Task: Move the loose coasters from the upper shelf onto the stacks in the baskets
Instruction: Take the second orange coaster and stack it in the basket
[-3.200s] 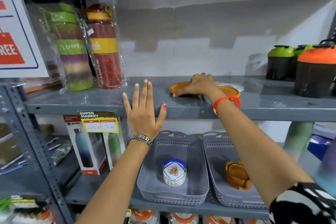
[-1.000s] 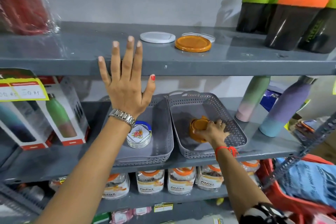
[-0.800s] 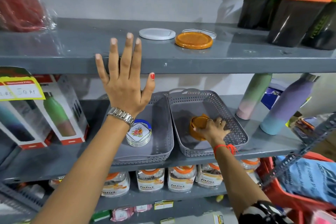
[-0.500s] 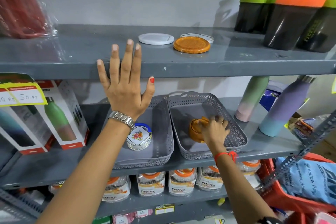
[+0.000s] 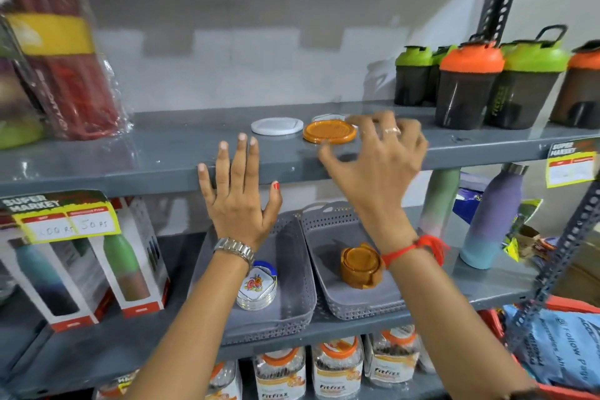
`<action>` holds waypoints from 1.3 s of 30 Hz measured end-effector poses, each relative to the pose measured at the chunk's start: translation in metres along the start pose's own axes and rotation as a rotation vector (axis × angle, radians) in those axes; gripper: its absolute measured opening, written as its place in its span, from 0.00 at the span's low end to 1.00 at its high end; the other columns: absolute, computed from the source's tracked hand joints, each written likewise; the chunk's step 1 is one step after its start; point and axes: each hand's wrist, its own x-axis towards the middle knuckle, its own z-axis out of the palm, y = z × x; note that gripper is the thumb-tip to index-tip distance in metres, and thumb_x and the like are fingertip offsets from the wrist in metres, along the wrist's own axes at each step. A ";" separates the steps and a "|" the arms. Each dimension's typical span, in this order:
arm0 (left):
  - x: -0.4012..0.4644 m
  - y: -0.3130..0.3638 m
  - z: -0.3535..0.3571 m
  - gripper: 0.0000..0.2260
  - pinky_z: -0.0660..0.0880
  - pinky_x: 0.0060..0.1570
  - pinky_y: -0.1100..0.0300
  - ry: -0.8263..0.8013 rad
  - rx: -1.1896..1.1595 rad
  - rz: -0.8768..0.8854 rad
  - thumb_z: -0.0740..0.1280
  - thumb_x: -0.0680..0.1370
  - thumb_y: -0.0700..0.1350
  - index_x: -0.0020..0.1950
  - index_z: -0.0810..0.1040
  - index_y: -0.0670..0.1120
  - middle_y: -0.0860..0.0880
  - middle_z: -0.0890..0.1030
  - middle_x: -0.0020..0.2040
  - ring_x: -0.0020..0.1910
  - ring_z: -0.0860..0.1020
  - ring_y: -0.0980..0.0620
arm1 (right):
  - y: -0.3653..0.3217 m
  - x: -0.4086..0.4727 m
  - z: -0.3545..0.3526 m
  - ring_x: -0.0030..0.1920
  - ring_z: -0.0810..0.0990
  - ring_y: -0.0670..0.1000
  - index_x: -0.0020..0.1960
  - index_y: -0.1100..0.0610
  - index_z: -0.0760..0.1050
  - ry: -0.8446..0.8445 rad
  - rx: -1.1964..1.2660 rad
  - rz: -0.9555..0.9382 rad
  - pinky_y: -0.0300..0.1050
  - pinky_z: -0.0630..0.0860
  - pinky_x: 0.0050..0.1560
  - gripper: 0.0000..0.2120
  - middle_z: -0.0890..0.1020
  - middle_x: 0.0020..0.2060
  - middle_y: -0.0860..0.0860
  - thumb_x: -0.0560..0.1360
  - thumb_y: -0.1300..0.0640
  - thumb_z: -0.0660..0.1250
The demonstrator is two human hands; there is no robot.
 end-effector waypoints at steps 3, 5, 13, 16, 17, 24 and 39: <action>0.000 0.001 -0.004 0.27 0.43 0.73 0.47 -0.021 -0.022 -0.002 0.52 0.77 0.54 0.73 0.61 0.43 0.46 0.66 0.71 0.72 0.57 0.46 | -0.008 0.030 0.013 0.57 0.74 0.61 0.53 0.58 0.80 -0.446 -0.186 0.021 0.63 0.66 0.63 0.33 0.80 0.55 0.54 0.63 0.32 0.64; 0.000 0.001 -0.005 0.28 0.42 0.73 0.48 -0.040 -0.024 0.000 0.53 0.76 0.54 0.73 0.59 0.42 0.47 0.63 0.72 0.73 0.55 0.47 | -0.008 0.042 0.018 0.64 0.68 0.61 0.59 0.60 0.77 -0.651 -0.201 0.056 0.67 0.58 0.68 0.39 0.77 0.61 0.55 0.63 0.29 0.64; 0.001 -0.001 -0.013 0.28 0.43 0.73 0.47 -0.108 -0.040 0.016 0.55 0.76 0.54 0.74 0.57 0.43 0.48 0.60 0.74 0.75 0.49 0.51 | -0.002 0.057 0.034 0.71 0.62 0.60 0.64 0.56 0.74 -0.970 -0.194 0.173 0.70 0.54 0.69 0.45 0.72 0.67 0.55 0.61 0.23 0.62; 0.001 0.000 -0.014 0.29 0.42 0.73 0.46 -0.132 -0.041 0.008 0.54 0.77 0.54 0.74 0.56 0.43 0.48 0.60 0.74 0.75 0.48 0.51 | 0.001 0.057 0.033 0.71 0.62 0.60 0.66 0.57 0.71 -1.018 -0.125 0.224 0.66 0.57 0.68 0.47 0.71 0.68 0.56 0.61 0.24 0.63; 0.001 0.000 -0.015 0.28 0.42 0.73 0.47 -0.138 -0.043 0.006 0.54 0.77 0.54 0.74 0.56 0.43 0.48 0.60 0.74 0.75 0.48 0.51 | 0.001 0.057 0.033 0.71 0.62 0.60 0.65 0.58 0.72 -1.015 -0.116 0.234 0.65 0.58 0.67 0.47 0.71 0.68 0.56 0.60 0.24 0.63; 0.002 0.000 -0.020 0.28 0.40 0.73 0.47 -0.196 -0.050 0.006 0.54 0.77 0.54 0.75 0.55 0.45 0.48 0.58 0.75 0.75 0.48 0.51 | -0.005 0.051 0.032 0.64 0.68 0.61 0.56 0.60 0.78 -0.748 -0.156 0.224 0.64 0.61 0.66 0.45 0.77 0.60 0.58 0.57 0.24 0.65; 0.003 0.001 -0.020 0.27 0.41 0.73 0.47 -0.199 -0.063 -0.015 0.54 0.76 0.54 0.73 0.59 0.46 0.49 0.59 0.74 0.75 0.50 0.50 | -0.020 0.034 -0.030 0.48 0.76 0.57 0.59 0.58 0.79 0.060 0.287 0.127 0.52 0.74 0.44 0.43 0.80 0.50 0.55 0.59 0.24 0.66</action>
